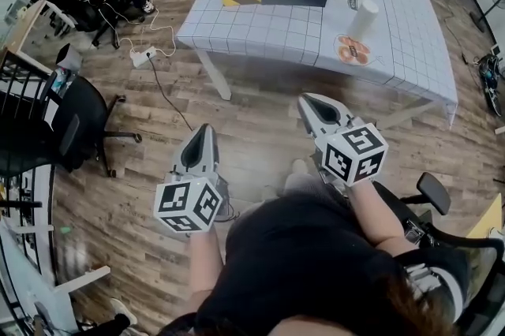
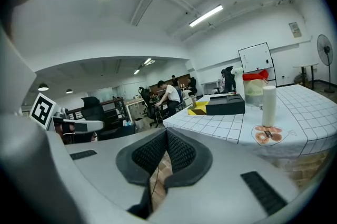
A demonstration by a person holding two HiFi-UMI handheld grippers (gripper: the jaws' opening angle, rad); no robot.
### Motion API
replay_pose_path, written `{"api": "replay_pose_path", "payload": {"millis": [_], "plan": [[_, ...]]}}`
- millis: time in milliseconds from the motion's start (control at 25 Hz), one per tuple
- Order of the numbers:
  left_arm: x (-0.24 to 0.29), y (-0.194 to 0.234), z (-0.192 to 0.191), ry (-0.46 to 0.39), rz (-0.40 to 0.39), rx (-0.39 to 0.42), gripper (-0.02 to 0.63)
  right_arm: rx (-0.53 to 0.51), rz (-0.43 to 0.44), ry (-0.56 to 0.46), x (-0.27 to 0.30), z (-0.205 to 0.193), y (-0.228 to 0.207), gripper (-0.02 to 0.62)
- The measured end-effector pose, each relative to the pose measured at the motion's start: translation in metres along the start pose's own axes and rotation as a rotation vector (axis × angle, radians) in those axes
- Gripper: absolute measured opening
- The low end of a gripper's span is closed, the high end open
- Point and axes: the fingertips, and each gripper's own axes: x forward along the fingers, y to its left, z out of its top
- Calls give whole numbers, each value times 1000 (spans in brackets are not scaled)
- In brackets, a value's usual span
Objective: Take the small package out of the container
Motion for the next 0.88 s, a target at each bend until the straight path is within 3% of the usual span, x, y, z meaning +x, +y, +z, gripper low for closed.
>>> {"api": "replay_pose_path", "payload": {"millis": [120,520,720,880], "plan": [[-4,0,-1,12,-14,39,26,-10,-3,0,3,2,5,14],[-4,8,-9,33,-31,31,26,-16,-15,24,7,-6,12,14],[13,0,-9,38,-82,36,26,-1,-29,38,12,-10,0,14],[33,5,-7,53,-76,43,26,19,-26,41,30,-9,-15,14]]}}
